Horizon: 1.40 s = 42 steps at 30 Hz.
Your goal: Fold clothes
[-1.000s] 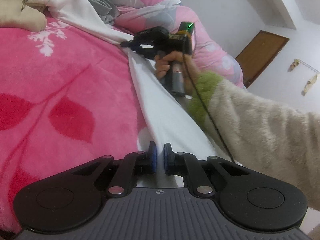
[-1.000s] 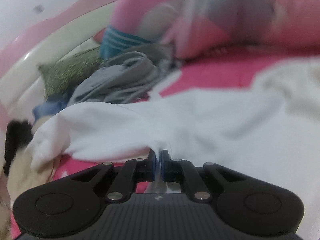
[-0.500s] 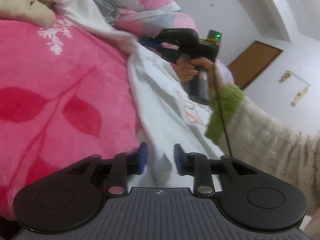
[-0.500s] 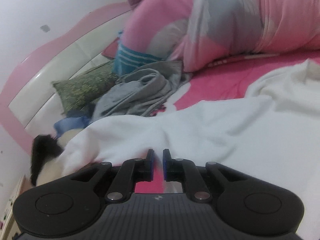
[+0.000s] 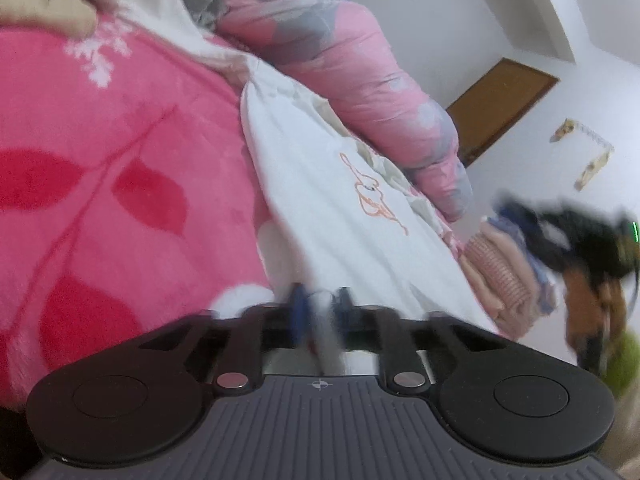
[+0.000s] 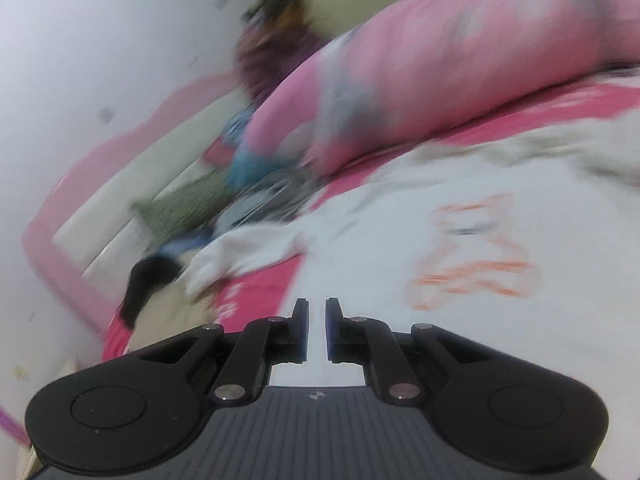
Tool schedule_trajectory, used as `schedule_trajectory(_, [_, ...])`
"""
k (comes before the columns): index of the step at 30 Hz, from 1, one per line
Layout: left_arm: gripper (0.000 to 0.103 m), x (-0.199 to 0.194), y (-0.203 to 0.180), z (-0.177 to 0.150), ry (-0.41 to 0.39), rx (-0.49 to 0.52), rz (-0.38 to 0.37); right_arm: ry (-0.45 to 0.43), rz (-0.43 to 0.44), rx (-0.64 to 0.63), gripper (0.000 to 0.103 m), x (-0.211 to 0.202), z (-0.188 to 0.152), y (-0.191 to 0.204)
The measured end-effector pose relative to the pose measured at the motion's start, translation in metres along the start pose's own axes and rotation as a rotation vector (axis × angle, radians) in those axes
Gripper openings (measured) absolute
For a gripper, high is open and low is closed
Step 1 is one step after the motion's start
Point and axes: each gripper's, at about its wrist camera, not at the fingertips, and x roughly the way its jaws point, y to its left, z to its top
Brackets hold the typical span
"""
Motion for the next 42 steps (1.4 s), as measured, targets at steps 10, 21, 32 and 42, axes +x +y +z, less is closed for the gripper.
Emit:
schedule_trajectory(10, [0.028, -0.025, -0.025, -0.012, -0.037, 0.108, 0.183, -0.082, -0.393, 0.178, 0.012, -0.136, -0.067, -0.097])
schedule_trajectory(21, [0.037, 0.013, -0.134, -0.064, 0.0, 0.604, 0.224, -0.054, -0.584, -0.148, 0.012, -0.131, -0.134, -0.108])
schedule_trajectory(32, [0.04, 0.083, -0.168, -0.114, 0.195, 1.103, 0.253, 0.023, -0.567, -0.877, 0.028, -0.102, -0.177, -0.061])
schedule_trajectory(42, [0.009, 0.081, -0.174, -0.111, 0.189, 1.097, 0.228, 0.068, -0.464, -0.955, 0.004, -0.091, -0.172, -0.067])
